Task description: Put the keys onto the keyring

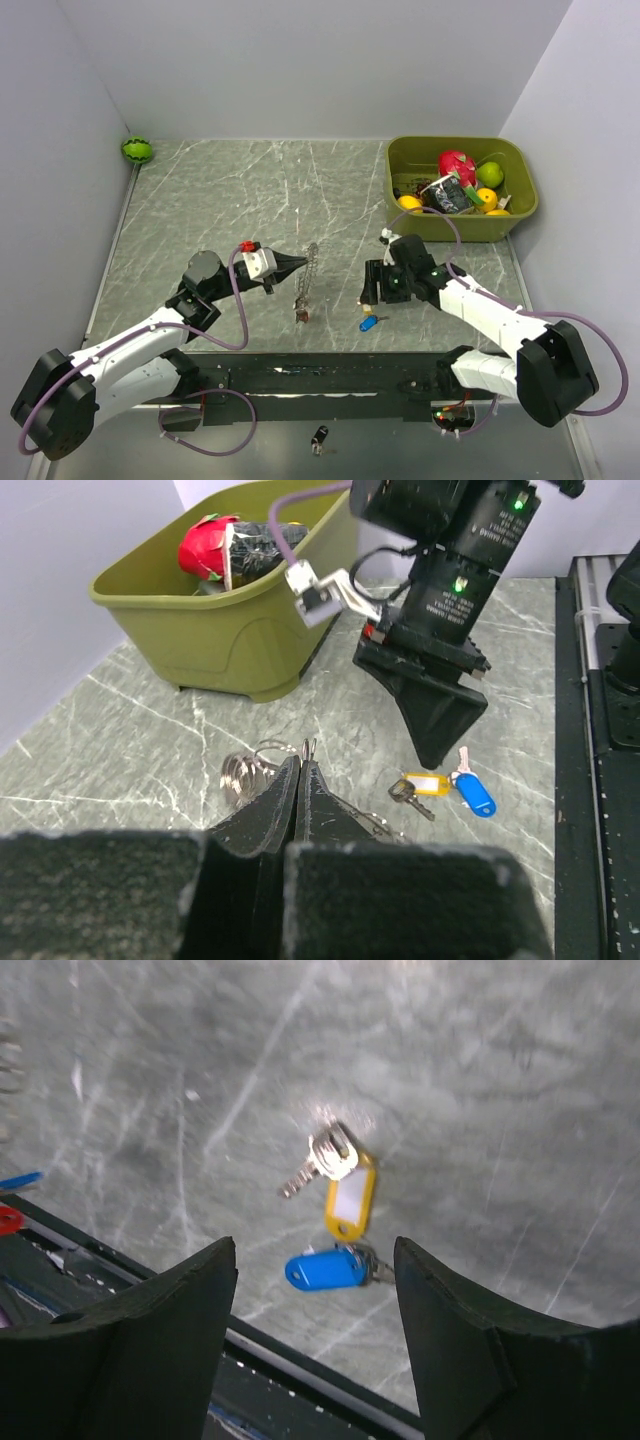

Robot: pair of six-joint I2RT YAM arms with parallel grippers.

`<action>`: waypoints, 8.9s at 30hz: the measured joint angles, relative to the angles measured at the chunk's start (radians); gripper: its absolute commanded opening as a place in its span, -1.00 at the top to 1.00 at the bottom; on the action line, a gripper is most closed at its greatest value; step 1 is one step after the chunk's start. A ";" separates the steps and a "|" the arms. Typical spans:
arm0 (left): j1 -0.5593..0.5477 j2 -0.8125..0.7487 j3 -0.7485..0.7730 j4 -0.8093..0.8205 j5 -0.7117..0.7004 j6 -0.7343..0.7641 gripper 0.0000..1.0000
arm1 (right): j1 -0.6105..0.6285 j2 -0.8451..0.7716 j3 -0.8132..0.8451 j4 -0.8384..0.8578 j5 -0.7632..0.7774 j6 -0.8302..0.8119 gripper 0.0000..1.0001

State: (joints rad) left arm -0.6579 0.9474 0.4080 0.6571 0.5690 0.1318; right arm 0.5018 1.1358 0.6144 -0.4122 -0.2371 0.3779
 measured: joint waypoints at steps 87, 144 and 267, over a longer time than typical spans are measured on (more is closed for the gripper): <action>0.000 -0.002 0.000 -0.005 0.067 -0.021 0.98 | 0.019 0.160 -0.065 0.028 -0.081 0.059 1.00; 0.002 0.019 0.002 -0.003 0.205 0.013 0.98 | -0.011 -0.318 -0.006 0.403 -0.840 -0.319 1.00; -0.025 0.277 0.398 -0.520 0.090 -0.014 0.98 | 0.063 0.010 0.236 0.309 -0.505 -0.415 1.00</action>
State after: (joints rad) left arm -0.6830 1.2243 0.8062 0.1371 0.6594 0.1177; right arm 0.5652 1.1461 0.8505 -0.1028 -0.7422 -0.0368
